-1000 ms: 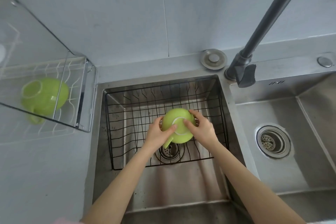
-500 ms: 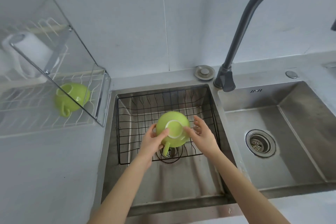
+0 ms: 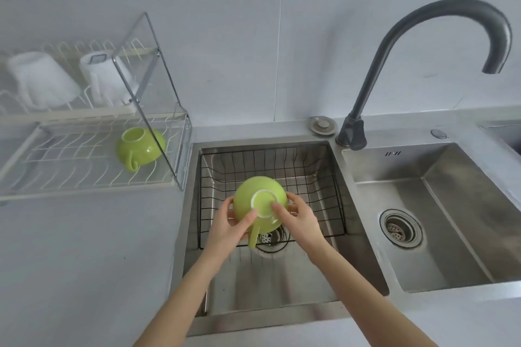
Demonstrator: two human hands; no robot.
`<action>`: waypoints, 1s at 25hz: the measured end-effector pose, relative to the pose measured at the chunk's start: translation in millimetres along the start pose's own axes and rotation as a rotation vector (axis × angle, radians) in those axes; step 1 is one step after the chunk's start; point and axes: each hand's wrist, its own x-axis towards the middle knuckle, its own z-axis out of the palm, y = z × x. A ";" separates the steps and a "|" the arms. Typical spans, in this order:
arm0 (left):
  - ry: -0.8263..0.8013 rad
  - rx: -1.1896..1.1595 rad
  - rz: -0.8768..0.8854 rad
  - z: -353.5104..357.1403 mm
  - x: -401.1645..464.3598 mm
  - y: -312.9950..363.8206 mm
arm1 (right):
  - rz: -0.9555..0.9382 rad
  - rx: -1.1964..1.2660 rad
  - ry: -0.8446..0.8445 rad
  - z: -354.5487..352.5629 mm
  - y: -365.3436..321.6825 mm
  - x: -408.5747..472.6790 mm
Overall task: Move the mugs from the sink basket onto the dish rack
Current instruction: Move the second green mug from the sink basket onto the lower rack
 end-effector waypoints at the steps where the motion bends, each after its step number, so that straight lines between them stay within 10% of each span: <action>1: -0.017 0.045 0.027 -12.1 -3.2 -1.5 | 0.009 -0.008 0.007 8.1 -3.0 -2.2; 25: 0.028 0.401 0.200 -319.9 1.4 -12.9 | -0.209 -0.235 -0.081 284.6 -112.0 -23.9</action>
